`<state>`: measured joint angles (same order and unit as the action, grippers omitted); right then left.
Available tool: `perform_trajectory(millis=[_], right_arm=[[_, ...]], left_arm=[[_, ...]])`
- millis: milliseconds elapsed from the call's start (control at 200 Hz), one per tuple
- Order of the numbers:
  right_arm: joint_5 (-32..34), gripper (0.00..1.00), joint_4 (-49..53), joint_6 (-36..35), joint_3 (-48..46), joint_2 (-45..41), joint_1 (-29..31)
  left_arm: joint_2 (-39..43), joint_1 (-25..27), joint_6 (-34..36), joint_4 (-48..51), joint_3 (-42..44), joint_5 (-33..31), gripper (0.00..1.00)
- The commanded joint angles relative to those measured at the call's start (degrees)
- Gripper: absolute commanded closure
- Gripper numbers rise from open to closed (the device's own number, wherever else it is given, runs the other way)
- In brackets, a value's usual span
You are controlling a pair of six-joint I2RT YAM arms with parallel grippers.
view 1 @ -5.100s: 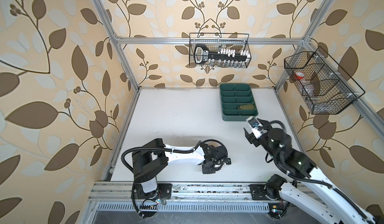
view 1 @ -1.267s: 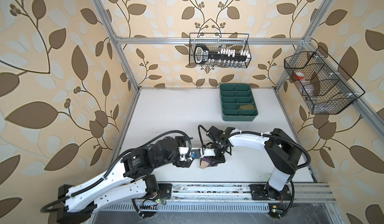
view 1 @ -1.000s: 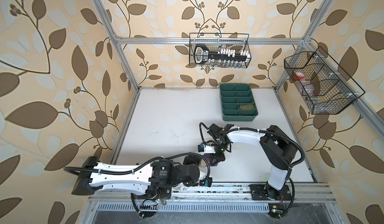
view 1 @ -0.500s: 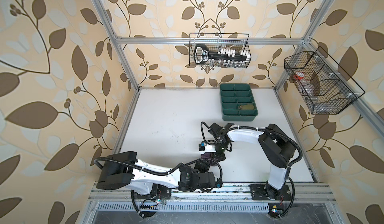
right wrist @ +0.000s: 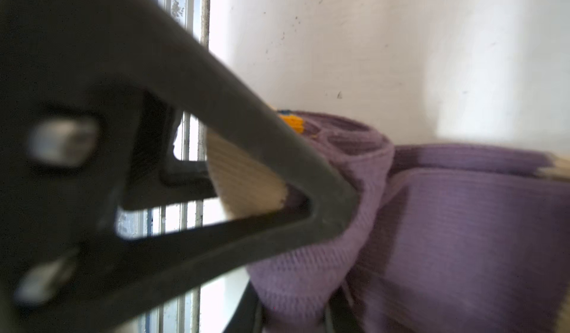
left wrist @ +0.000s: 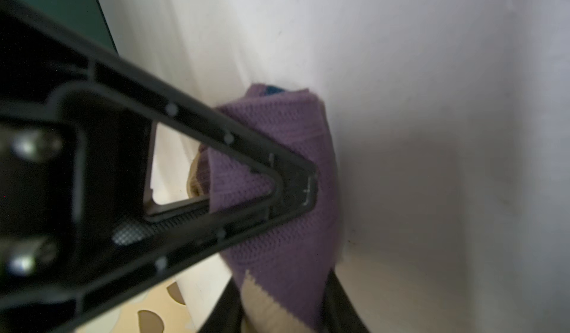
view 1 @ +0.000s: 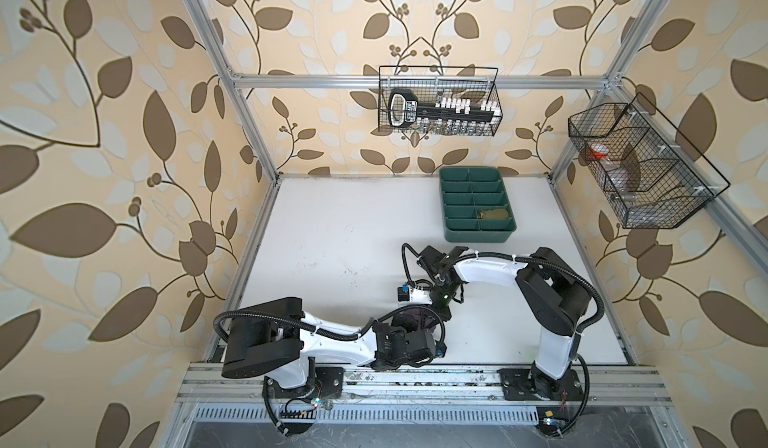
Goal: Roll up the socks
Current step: 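Open and withdraw the right gripper while the left gripper holds the roll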
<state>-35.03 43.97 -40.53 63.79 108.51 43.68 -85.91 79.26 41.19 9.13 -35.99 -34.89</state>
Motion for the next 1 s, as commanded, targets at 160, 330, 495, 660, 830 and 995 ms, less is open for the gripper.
perform_trajectory(millis=[160,330,495,660,830,995], right_arm=[[8.5,0.93,1.1,0.55,-3.5,3.33,0.62],[14.29,0.4,-2.48,5.32,-8.34,-6.3,0.52],[19.29,0.0,-5.59,8.9,-14.15,-18.19,-0.76],[31.86,0.0,-12.3,14.79,-19.61,-38.08,-6.57],[53.94,0.0,-21.14,20.31,-21.55,-60.63,-15.11],[54.23,0.0,-29.73,13.96,-27.0,-79.95,-17.09]], left_arm=[[-3.03,-0.64,-3.61,4.65,-4.57,8.37,1.0],[-3.23,-1.37,-5.51,10.01,-6.6,13.11,1.0],[-3.68,-1.52,-7.2,12.28,-7.44,16.06,1.0],[-6.74,-2.17,-8.98,15.58,-9.92,18.67,1.0],[-10.42,-6.16,-11.54,21.64,-14.95,27.56,1.0],[-13.97,-11.5,-15.34,27.5,-21.4,40.2,1.0]])
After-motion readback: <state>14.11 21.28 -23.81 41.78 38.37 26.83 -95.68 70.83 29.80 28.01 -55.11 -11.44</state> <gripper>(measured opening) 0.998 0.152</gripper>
